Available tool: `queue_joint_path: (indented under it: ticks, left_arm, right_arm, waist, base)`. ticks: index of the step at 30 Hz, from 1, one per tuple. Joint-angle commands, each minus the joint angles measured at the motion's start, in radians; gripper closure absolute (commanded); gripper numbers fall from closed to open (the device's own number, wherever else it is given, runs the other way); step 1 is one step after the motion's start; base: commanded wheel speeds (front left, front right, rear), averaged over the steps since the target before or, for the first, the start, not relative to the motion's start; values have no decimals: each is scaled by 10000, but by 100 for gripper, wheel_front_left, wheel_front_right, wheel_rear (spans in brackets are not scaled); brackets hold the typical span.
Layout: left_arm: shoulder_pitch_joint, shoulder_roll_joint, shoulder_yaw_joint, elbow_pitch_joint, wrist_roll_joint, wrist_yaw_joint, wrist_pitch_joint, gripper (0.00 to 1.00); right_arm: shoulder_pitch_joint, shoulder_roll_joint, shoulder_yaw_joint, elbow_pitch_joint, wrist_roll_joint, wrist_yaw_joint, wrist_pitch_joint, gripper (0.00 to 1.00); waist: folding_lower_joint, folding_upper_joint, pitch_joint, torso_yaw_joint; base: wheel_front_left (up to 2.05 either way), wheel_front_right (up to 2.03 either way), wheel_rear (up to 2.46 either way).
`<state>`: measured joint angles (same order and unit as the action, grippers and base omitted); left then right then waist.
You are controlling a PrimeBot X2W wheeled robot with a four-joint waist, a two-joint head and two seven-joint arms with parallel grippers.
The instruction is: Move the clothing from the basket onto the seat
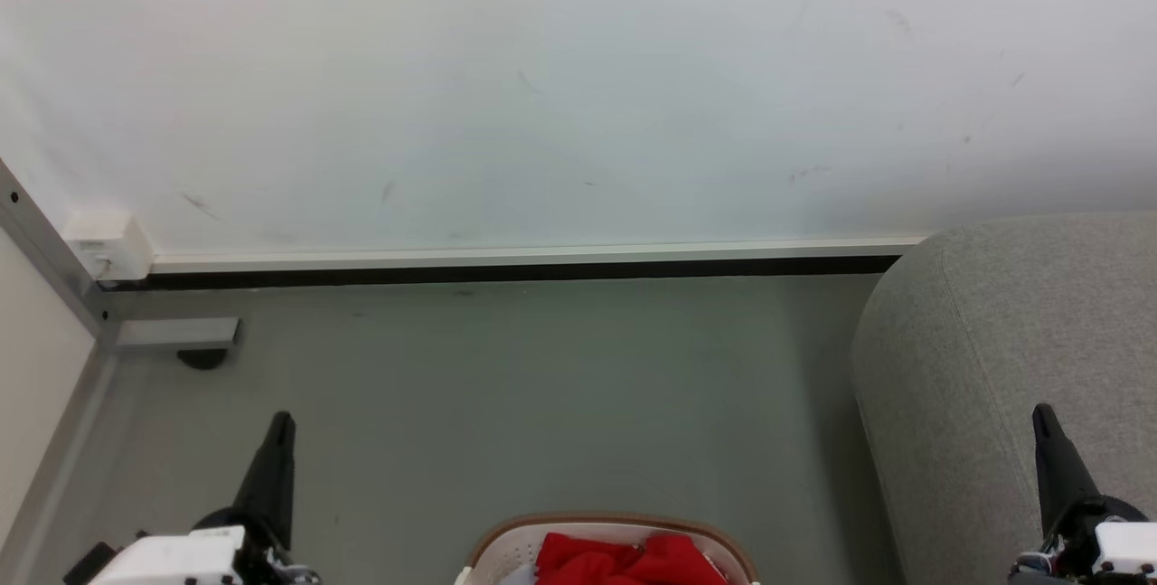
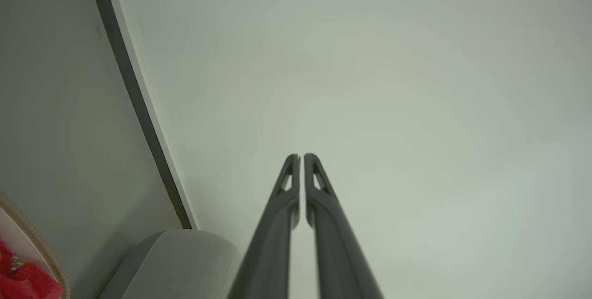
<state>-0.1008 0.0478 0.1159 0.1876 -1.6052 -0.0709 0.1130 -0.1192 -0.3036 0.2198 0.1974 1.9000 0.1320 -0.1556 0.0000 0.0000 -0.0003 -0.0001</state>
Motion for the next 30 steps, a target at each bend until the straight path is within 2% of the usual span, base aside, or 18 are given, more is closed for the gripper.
queue_joint_path:
  ticks: [1,6,12,23,30]
  left_arm:
    - [5,0,-3,4,3,-1,-7,0]
    - [54,-2,-195,60,95,-39,-260,0]
    - [56,2,-349,126,571,-77,-558,0]
    - [70,10,-571,-137,3180,240,-1054,0]
    - [190,15,-738,-375,4911,465,-1333,0]
  right_arm:
    - [5,4,1,4,-5,-2,-3,0]
    - [122,173,-155,4,-420,-3,-74,0]
    - [216,379,-462,-137,-1859,-4,-158,0]
    - [427,702,-692,-746,-5613,-5,-303,0]
    - [591,897,-916,-714,-7860,-7,-386,0]
  waist:
    - [0,0,0,0]
    - [0,0,6,0]
    - [0,0,30,13]
    - [0,0,111,66]
    - [0,0,139,88]
  base:
    - [0,0,0]
    - [0,0,0]
    - [0,0,0]
    - [0,0,0]
    - [0,0,0]
